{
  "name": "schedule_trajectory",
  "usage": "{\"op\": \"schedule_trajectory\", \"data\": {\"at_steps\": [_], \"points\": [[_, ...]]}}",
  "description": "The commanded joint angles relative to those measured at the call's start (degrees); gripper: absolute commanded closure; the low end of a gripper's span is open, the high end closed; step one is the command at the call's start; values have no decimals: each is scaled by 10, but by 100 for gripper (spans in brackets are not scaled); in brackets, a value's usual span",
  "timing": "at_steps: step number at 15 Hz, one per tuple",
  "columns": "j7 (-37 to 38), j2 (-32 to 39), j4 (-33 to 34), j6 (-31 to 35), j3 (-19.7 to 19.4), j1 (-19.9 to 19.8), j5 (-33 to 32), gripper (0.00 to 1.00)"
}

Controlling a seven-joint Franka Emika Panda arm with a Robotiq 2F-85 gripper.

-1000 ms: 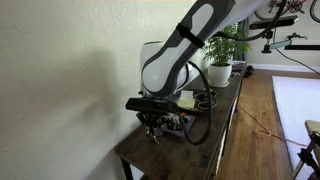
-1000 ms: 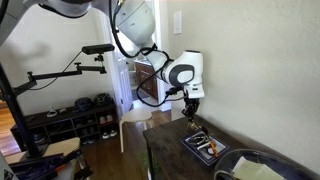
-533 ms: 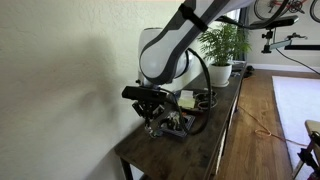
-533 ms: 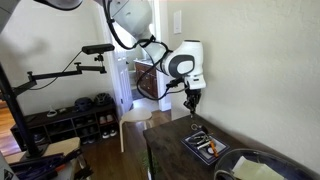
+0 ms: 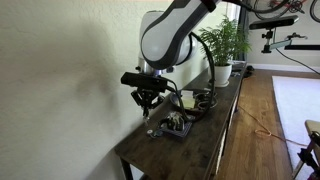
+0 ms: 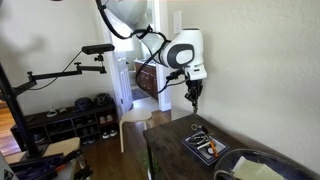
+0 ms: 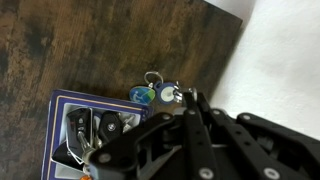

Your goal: Pick the keys on the table and put them on the box

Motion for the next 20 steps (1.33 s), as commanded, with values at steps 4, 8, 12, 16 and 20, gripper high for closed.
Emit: {"op": "schedule_trajectory", "data": {"at_steps": [4,8,12,16,20], "points": [[7,-73,-72,14,-22,-1,-2,96],[19,-98,-99,14,-39,-1,-11,96],[33,-120,-132,13,-53,-3,-21,96],[39,-124,-157,16,-62,-10,-20,96],[37,-110,-163,14,-63,-19,-18,96]]}}
